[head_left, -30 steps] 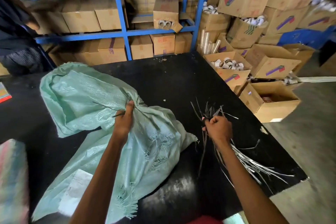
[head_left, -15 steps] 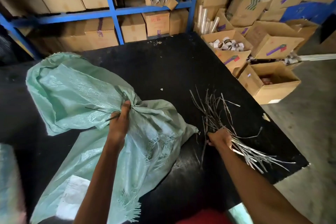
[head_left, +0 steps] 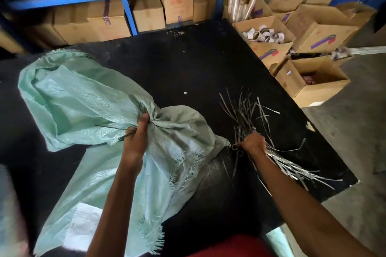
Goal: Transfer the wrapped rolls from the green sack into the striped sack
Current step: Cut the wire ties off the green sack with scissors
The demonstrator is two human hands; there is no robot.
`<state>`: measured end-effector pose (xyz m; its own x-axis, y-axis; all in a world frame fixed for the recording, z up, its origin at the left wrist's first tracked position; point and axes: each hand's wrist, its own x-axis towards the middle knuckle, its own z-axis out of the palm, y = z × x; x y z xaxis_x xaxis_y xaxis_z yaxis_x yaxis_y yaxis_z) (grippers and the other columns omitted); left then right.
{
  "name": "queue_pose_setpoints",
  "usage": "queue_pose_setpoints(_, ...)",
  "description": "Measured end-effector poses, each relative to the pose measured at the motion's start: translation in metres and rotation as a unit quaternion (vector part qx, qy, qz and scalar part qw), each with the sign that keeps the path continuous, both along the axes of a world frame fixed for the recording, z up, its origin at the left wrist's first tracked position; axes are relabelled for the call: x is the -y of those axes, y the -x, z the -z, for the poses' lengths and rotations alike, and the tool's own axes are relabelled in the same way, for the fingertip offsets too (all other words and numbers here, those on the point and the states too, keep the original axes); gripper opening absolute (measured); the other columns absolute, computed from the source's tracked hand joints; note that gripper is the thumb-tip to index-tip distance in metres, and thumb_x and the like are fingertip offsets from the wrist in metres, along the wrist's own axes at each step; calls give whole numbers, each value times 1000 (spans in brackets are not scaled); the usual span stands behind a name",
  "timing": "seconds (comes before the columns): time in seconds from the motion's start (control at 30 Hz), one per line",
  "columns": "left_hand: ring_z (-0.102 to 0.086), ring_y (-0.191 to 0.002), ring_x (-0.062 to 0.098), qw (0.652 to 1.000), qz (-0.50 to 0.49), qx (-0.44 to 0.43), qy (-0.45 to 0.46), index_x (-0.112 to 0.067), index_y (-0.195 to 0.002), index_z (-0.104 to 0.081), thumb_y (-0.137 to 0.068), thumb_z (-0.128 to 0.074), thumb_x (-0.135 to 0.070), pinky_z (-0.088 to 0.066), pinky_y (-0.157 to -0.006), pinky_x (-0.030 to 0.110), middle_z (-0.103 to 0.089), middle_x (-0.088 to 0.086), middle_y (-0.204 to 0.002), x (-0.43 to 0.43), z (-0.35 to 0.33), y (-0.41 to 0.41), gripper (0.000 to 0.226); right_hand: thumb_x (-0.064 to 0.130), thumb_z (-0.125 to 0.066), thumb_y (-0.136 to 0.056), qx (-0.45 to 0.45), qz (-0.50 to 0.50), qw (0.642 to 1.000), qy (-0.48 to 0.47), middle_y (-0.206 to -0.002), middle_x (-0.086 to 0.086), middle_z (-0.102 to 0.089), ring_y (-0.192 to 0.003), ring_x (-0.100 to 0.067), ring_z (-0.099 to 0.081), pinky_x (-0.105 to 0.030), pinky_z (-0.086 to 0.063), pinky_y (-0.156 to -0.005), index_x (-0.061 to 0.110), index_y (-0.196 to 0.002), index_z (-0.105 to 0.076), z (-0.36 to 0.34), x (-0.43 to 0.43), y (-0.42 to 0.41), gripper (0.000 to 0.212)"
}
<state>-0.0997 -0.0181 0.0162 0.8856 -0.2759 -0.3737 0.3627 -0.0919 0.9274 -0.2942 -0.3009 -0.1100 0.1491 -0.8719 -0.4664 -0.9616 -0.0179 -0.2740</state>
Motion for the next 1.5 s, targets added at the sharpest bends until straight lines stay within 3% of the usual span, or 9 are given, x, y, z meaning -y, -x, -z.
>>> queue_pose_setpoints(0.1, -73, -96, 15, 1000, 0, -5, 0, -18, -95, -78, -91, -65, -52, -54, -97, 38, -79, -2, -95, 0, -3, 1, 36, 30, -84, -75, 92, -34, 994, 46, -84, -6, -73, -88, -28, -71, -29, -52, -71, 20, -73, -69, -17, -5, -15, 18)
queue_pose_setpoints(0.33, -72, -103, 14, 1000, 7, -8, 15, -18, -108, -76, -93, -63, -49, -53, -100, 36, -78, -2, -104, -8, -23, 9, 37, 22, -76, -82, 387, -162, 900, 115, -70, 11, -71, -64, 5, -64, -16, -51, -67, 22, -83, -77, -101, -52, -88, 1)
queue_pose_setpoints(0.5, -68, -112, 11, 997, 74, 11, 28, -22, -120, -72, -89, -53, -69, -48, -104, 37, -74, -2, -117, -27, -33, 12, 60, 45, -62, -95, 413, -381, 809, -173, -112, -7, -75, -114, -14, -67, -33, -52, -99, 13, -112, -75, -160, -110, -123, 38)
queue_pose_setpoints(0.63, -67, -115, 14, 995, 96, 16, 20, -24, -125, -69, -90, -41, -77, -48, -102, 37, -73, 0, -121, -44, -43, 8, 70, 44, -73, -88, 349, -497, 761, -227, -112, -4, -75, -106, -11, -69, -38, -53, -94, 22, -115, -72, -176, -141, -126, 35)
queue_pose_setpoints(0.8, -55, -126, 3, 988, 130, 65, -44, -25, -130, -65, -89, -39, -80, -33, -116, 32, -64, -12, -132, -58, -53, 10, 73, 34, -77, -87, 366, -497, 784, -66, -95, -1, -75, -88, -9, -68, -33, -53, -76, 10, -103, -73, -168, -164, -130, 29)
queue_pose_setpoints(1.0, -48, -64, 16, 953, 84, 200, -212, -14, -75, -70, -91, -61, -57, -41, -68, 30, -52, 3, -63, -85, -54, 14, 46, 31, -76, -85, 408, -431, 805, -14, -67, -9, -67, -59, -7, -53, -34, -43, -55, 9, -81, -74, -149, -161, -134, 23)
queue_pose_setpoints(1.13, -72, -71, 4, 909, 3, 338, -246, -18, -88, -83, -83, -81, -22, -58, -75, 24, -79, 0, -79, -97, -62, 28, 7, 33, -76, -85, 409, -426, 807, 4, -70, -16, -68, -59, -8, -52, -31, -42, -53, 7, -76, -72, -147, -164, -139, 28)
queue_pose_setpoints(1.27, -70, -66, -4, 895, -13, 376, -239, -18, -86, -83, -81, -83, -28, -54, -69, 10, -78, -5, -78, -100, -61, 35, 11, 32, -77, -85, 415, -426, 803, 24, -58, -10, -57, -56, -9, -46, -29, -36, -52, 3, -68, -66, -146, -166, -139, 35)
queue_pose_setpoints(1.5, -72, -67, 5, 874, -2, 408, -263, -27, -84, -81, -84, -79, -39, -55, -64, 24, -76, -6, -69, -85, -65, 41, 12, 32, -77, -84, 410, -430, 803, 33, -56, -1, -51, -54, -8, -43, -28, -33, -50, 5, -61, -60, -145, -168, -133, 39)
